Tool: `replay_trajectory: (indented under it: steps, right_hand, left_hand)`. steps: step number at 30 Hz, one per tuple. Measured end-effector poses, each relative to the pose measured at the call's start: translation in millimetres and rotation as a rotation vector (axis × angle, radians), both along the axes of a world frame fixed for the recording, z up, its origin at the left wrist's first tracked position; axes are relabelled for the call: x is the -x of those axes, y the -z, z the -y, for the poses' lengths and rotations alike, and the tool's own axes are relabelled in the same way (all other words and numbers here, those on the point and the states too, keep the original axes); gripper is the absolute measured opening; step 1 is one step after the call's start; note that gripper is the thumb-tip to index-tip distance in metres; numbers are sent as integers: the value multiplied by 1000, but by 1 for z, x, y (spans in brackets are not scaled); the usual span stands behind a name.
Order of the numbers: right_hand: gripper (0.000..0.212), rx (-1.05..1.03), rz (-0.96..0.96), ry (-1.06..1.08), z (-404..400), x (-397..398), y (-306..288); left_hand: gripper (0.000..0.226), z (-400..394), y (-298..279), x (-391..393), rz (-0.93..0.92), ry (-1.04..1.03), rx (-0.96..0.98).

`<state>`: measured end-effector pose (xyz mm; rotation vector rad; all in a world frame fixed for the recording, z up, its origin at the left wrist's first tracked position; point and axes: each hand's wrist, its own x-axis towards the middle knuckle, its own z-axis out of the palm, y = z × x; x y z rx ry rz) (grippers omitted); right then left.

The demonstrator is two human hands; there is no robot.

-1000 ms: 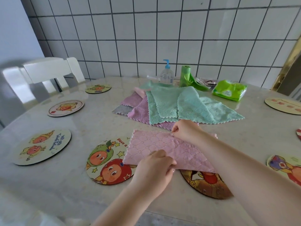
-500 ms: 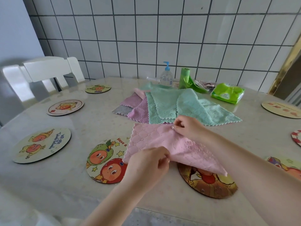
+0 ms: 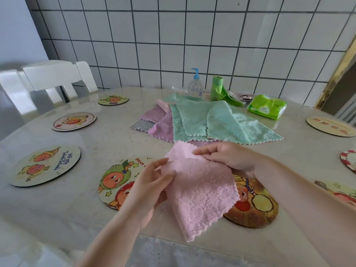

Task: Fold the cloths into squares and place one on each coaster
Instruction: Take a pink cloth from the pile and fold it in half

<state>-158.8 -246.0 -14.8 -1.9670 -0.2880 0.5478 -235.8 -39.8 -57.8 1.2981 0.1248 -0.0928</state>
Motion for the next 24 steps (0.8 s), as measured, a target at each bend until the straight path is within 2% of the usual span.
replay_trajectory:
  steps: [3,6,10,14,17,21,24]
  right_hand:
    - [39,33,290,116,0,17,7]
    - [49,-25,405,221,7,41,10]
    - [48,-43,349,366,27,58,21]
    - [53,-29,238,395,35,53,37]
    - [61,14,216,390,37,52,48]
    - [87,-18,207,303,41,64,48]
    - [75,-78,168,235,49,77,43]
  left_hand:
    - [48,-2,0,2,66,45,-92]
    - [57,-3,-2,-2,146,122,-182]
    - [59,4,-9,-23,180,274,-314]
    - [41,15,-8,-42,141,402,-522]
    - [60,15,-2,-49,119,404,-656]
    - [46,6,1,-34,-3,343,-443]
    - [37,-5,2,-15,-93,340,-328]
